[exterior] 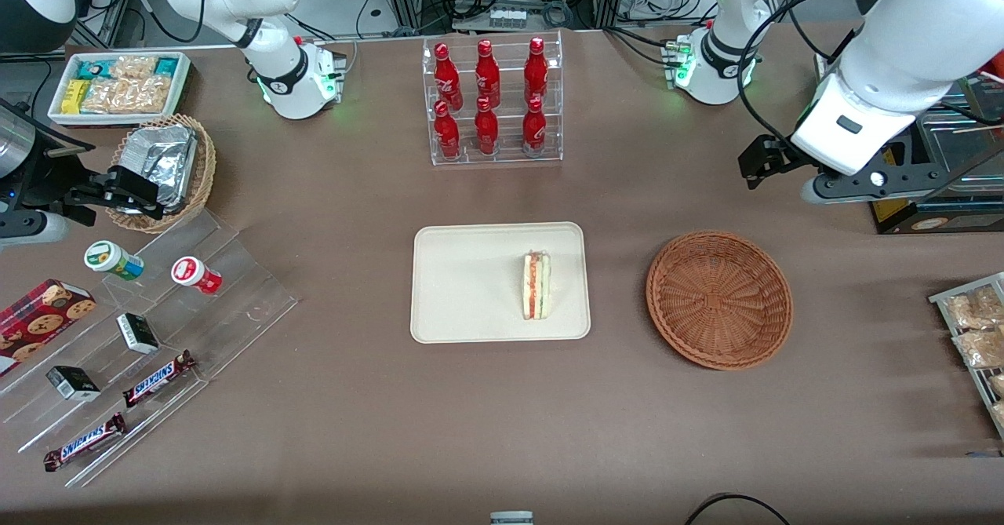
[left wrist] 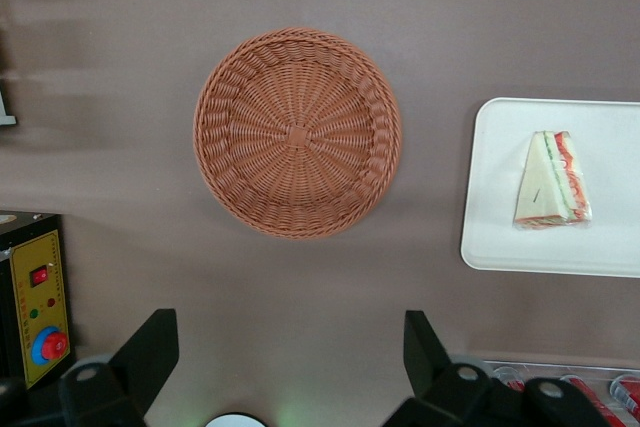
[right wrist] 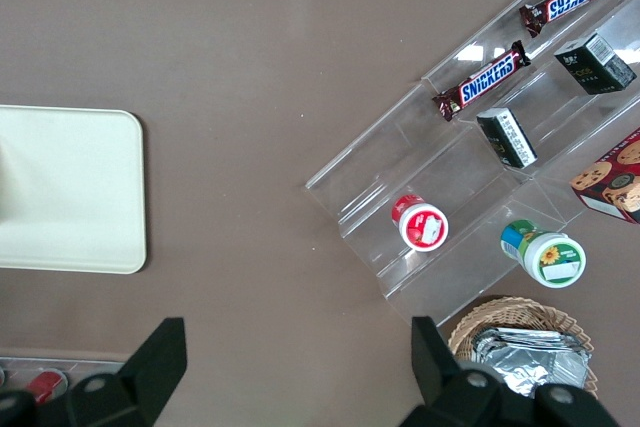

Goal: Place sandwich from basket to tray

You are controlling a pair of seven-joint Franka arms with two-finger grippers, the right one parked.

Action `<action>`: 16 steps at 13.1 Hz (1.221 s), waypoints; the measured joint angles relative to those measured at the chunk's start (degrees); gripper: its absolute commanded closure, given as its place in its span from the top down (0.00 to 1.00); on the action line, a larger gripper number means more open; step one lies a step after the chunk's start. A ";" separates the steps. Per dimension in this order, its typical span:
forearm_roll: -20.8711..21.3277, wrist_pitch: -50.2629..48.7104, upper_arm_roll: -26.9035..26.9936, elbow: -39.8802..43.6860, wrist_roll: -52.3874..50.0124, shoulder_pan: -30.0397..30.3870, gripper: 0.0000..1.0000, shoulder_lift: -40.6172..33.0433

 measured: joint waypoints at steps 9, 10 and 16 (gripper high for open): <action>0.00 -0.47 9.79 -0.15 4.94 2.47 0.99 -1.84; 0.00 -0.95 10.01 -0.62 4.94 2.55 0.99 -2.60; -0.25 0.68 10.19 -7.37 10.44 2.62 0.99 -4.43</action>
